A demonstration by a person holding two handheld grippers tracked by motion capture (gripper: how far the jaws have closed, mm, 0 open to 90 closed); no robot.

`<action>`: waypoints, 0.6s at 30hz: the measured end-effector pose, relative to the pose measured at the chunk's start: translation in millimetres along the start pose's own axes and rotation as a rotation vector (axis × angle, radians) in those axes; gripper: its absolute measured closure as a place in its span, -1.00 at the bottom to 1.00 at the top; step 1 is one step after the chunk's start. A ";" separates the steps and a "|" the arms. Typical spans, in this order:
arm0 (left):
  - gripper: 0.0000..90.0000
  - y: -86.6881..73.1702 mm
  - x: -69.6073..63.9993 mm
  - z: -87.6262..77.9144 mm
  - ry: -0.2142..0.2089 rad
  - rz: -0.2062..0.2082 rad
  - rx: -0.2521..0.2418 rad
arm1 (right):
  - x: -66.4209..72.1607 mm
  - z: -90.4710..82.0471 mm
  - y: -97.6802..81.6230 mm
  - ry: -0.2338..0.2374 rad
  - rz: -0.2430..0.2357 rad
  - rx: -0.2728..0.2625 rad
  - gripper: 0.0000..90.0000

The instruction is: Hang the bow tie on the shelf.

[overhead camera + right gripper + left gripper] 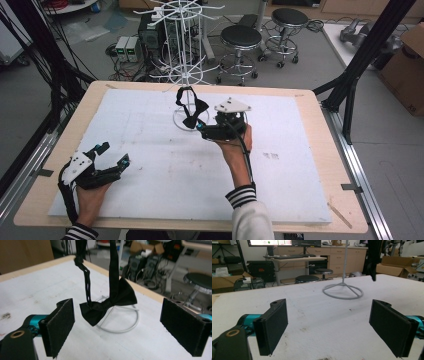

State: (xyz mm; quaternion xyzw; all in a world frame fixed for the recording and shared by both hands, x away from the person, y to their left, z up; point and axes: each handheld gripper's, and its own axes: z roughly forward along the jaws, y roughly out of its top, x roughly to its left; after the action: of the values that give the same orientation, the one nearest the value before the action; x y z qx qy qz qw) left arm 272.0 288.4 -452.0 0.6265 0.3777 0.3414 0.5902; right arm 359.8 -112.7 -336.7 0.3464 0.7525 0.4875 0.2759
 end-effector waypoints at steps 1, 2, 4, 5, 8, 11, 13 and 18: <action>-0.65 0.0 -0.1 0.2 0.000 0.000 0.001 | -0.5 -6.5 -3.1 -0.001 0.008 -0.019 -0.77; -0.65 0.1 -0.1 0.1 0.001 0.002 0.004 | -1.6 -13.2 -6.3 -0.004 0.009 -0.034 -0.77; -0.65 0.1 -0.5 0.1 0.000 0.009 0.004 | -3.7 -25.9 -13.4 -0.014 0.010 -0.061 -0.77; -0.65 0.1 -0.9 0.0 0.001 0.011 0.003 | -4.7 -31.8 -17.1 -0.023 0.012 -0.069 -0.77; -0.65 0.0 -1.1 0.0 0.004 0.013 0.002 | -8.7 -46.1 -26.5 -0.041 0.014 -0.088 -0.77; -0.65 0.1 -0.9 -0.1 0.003 0.011 0.003 | -12.1 -58.5 -35.5 -0.043 0.024 -0.112 -0.77; -0.65 0.0 -1.0 0.0 0.003 0.012 0.002 | -14.7 -66.0 -41.0 -0.040 0.033 -0.128 -0.77; -0.65 0.0 -1.0 -0.1 0.003 0.013 0.002 | -20.1 -84.6 -56.7 -0.052 0.055 -0.176 -0.77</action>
State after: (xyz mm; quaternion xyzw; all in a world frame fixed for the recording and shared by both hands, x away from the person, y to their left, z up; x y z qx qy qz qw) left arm 271.4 287.6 -452.0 0.6290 0.3748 0.3458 0.5868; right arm 294.0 -190.7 -356.1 0.3541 0.6894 0.5500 0.3113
